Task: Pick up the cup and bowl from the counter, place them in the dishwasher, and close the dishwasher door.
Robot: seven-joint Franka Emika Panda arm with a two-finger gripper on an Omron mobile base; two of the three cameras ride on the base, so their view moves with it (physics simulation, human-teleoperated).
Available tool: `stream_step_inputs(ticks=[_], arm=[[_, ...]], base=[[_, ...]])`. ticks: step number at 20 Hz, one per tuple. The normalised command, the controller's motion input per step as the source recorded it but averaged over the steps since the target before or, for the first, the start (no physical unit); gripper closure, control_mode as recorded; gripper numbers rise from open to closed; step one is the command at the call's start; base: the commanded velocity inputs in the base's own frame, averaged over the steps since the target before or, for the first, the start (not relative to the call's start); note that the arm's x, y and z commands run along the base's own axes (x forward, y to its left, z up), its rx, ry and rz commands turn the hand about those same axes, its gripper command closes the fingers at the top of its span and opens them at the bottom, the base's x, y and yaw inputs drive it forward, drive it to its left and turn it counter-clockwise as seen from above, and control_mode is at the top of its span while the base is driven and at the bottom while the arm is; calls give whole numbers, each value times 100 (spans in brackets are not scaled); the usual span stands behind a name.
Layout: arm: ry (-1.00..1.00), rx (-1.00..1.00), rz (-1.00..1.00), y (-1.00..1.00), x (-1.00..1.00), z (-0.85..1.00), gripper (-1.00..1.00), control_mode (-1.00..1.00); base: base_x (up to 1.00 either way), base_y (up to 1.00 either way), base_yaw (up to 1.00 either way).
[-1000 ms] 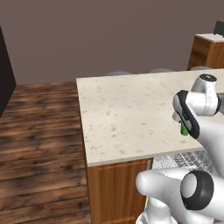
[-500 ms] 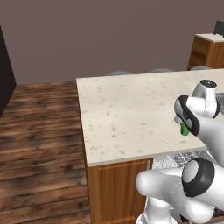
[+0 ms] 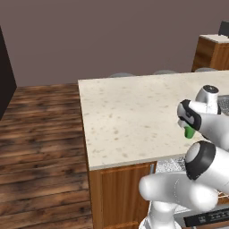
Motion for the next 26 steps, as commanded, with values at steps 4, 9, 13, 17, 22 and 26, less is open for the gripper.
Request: stream_step_inputs(ticks=[4,9,13,17,22,26], arm=[[0,0,0,-18,34,-22,-100,-100],[0,0,0,-15,32,-22,-100,-100],[0,0,0,-9,30,-23,-100,-100],[0,0,0,-10,31,-23,-100,-100],[0,0,0,-12,31,-19,-100,-100],[0,1,0,-14,26,-19,-100,-100]], base=[[0,0,0],[0,0,0],[0,0,0],[0,0,0],[0,0,0],[0,0,0]])
